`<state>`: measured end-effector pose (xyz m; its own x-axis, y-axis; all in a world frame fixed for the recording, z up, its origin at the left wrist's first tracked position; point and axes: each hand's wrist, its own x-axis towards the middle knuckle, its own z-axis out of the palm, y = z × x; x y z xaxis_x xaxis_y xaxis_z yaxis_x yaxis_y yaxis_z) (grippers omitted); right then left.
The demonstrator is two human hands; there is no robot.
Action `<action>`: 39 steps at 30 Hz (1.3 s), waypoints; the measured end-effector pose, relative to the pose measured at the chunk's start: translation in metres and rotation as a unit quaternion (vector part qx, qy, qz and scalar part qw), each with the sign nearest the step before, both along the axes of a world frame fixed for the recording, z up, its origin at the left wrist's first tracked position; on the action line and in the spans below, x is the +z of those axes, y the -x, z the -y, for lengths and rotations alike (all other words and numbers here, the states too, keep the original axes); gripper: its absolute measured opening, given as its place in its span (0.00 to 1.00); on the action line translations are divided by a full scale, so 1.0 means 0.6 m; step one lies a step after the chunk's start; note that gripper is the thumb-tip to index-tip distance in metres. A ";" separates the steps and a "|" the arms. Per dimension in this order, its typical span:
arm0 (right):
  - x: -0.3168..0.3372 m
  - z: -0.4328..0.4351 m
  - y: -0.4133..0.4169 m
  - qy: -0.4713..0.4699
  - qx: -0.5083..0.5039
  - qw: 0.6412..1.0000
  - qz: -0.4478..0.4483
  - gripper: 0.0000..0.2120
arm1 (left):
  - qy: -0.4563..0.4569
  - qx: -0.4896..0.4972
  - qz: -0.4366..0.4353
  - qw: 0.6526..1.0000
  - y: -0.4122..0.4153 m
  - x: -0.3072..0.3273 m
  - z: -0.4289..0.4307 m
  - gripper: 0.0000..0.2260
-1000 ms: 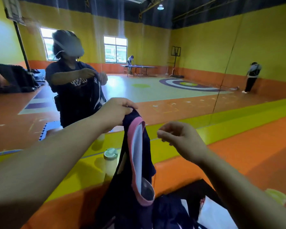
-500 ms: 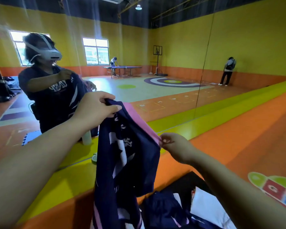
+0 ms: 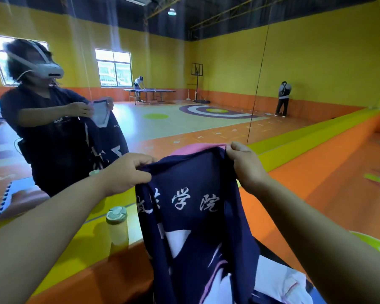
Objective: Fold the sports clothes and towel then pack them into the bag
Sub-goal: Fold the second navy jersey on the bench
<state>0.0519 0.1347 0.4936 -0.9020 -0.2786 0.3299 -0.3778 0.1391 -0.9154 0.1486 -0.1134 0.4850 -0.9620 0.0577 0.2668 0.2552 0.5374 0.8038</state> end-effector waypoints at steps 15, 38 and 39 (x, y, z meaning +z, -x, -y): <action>0.024 -0.080 0.015 -0.159 0.204 0.966 -0.025 0.11 | 0.193 -0.087 0.074 0.975 0.034 -0.022 -0.013 0.14; -0.030 -0.114 0.020 -0.340 -0.123 0.922 -0.139 0.18 | 0.200 0.051 -0.065 0.976 0.046 -0.012 -0.002 0.14; -0.034 -0.116 0.022 -0.338 -0.134 0.922 -0.130 0.24 | 0.187 0.066 -0.063 0.978 0.044 -0.011 -0.001 0.15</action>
<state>0.0386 0.2043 0.4731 -0.8834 -0.2780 0.3773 -0.4410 0.7657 -0.4682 0.1221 -0.1125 0.4785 -0.9288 0.0514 0.3671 0.2480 0.8223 0.5121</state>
